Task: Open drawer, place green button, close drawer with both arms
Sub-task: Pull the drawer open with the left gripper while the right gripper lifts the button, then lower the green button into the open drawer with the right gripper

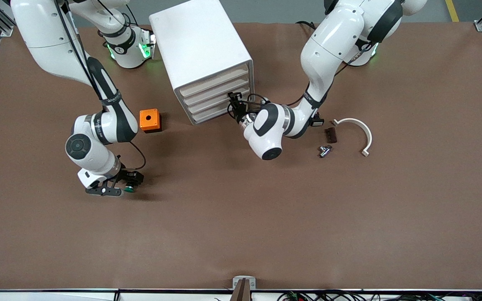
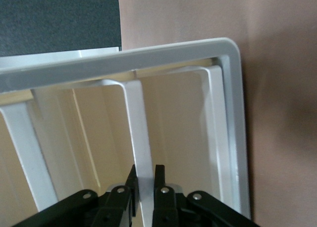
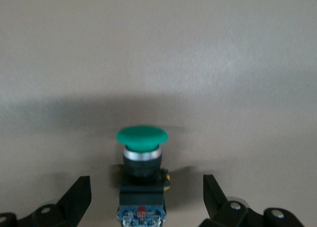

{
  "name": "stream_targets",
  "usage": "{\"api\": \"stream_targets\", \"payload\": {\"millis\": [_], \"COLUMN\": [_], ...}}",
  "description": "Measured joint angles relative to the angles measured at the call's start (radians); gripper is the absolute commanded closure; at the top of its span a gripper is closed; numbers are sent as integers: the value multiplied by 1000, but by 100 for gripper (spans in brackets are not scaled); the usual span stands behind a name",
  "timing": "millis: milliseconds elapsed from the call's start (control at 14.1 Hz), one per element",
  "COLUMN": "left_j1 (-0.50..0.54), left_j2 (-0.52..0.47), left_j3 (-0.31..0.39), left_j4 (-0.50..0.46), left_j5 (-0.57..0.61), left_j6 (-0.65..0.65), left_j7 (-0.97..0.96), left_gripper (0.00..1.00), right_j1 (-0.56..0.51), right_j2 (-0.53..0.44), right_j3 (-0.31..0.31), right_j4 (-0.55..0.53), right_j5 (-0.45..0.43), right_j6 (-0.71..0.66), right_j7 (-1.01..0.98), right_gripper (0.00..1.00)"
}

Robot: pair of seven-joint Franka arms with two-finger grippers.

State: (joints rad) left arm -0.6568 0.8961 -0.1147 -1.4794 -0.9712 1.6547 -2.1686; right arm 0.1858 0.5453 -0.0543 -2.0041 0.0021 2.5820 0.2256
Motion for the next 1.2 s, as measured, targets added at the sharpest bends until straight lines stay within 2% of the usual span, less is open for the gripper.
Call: {"api": "stream_targets", "payload": {"millis": [141,212,354,495,566,636,707,778,848,990,1202], "left_j1": [2,6,14,37,56,77,94,107,116,124,125], "left_j2": [0,-1,-1,-1,-1,-1,-1,-1,-1,-1,-2], "left_j3": [32,55,108,144,150,152,152,152,152,161,202], "left_j4": [18,33,62,85,91,95,97,97,100,108,126], "left_j5": [0,0,0,0,0,0,0,0,0,0,12], "left_j6": [-2,-5,-11,-17,-17,-17,-15,-11,0,21,24], "left_j7": [-4,-4,-2,11,23,40,60,73,97,136,150], "left_gripper": [100,100,100,100,100,95,66,24,0,0,0], "right_j1": [0,0,0,1,2,5,8,10,10,11,15], "right_j2": [0,0,0,-3,-7,-10,-12,-12,-12,-20,-107], "right_j3": [-1,-1,-1,4,7,10,11,11,12,16,46], "right_j4": [-19,-27,-38,-38,-38,-38,-38,-38,-38,-35,-18], "right_j5": [1,1,1,18,23,25,26,26,26,31,83], "right_j6": [0,0,-1,-1,-1,-2,-3,-3,-3,-21,-175], "right_j7": [1,1,2,12,20,25,29,31,32,41,141], "right_gripper": [0,19,64,91,100,100,100,100,100,100,100]}}
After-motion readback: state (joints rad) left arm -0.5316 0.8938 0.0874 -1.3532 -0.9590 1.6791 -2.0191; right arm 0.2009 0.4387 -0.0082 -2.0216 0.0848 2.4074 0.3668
